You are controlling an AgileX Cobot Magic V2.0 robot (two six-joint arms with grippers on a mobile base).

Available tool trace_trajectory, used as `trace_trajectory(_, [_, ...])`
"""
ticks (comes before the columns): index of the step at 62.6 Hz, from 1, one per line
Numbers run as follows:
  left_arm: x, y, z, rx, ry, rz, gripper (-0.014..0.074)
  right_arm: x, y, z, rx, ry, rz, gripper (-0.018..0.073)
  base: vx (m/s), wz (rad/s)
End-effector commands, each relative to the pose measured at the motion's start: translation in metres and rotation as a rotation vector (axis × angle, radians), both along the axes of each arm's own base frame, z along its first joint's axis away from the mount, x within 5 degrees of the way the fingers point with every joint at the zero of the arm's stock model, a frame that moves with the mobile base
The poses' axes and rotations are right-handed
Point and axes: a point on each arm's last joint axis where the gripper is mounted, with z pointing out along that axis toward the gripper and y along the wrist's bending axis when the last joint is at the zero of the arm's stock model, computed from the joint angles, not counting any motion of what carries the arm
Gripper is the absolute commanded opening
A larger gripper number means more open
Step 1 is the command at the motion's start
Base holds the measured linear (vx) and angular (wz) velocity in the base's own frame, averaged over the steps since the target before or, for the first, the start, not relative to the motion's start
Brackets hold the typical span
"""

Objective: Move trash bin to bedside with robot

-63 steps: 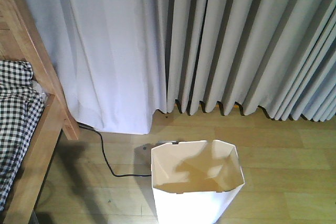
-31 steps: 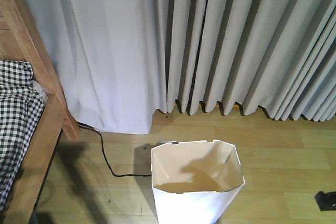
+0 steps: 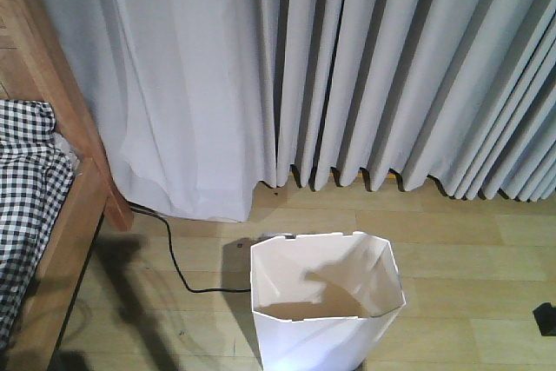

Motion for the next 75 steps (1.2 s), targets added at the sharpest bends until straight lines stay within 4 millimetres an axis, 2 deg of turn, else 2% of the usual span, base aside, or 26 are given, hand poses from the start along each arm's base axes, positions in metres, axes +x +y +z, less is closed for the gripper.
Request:
trace_trajectory(1, [-0.0016, -0.0002, 0.0151, -0.009, -0.102, -0.003, -0.0006, -0.0006, 0.0007, 0.0013, -0.053, -0.077, 0.007, -0.0009, 0.0, 0.0])
trace_trajectory(75, [-0.0016, -0.0002, 0.0151, -0.009, -0.102, -0.003, -0.0006, -0.0005, 0.0005, 0.0004, -0.031, -0.068, 0.005, -0.0009, 0.0, 0.0])
